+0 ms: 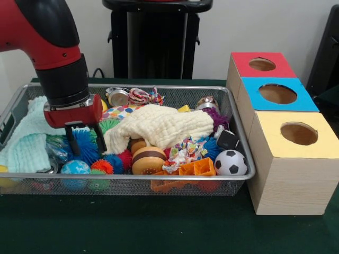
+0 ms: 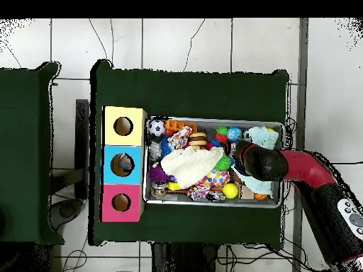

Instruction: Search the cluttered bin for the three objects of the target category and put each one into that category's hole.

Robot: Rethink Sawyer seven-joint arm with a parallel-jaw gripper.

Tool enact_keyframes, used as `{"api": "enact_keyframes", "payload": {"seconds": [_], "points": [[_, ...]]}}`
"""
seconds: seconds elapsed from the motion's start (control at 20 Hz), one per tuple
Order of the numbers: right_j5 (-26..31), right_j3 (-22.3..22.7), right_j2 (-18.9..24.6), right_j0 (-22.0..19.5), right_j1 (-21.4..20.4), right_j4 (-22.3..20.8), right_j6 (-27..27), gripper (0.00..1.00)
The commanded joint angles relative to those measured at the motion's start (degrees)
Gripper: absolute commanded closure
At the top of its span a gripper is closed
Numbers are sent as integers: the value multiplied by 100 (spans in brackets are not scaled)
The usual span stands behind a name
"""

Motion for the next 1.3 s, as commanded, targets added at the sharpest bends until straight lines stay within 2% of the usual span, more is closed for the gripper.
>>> {"api": "enact_keyframes", "payload": {"seconds": [0.05, 0.4, 1.0, 1.3], "points": [[-81, -220, -12, -94, 143, -202, -952, 0], [38, -145, 55, -162, 63, -117, -1023, 0], [655, 35, 281, -375, -432, 320, -1330, 0], [543, -104, 237, -378, -224, 235, -1435, 0]]}}
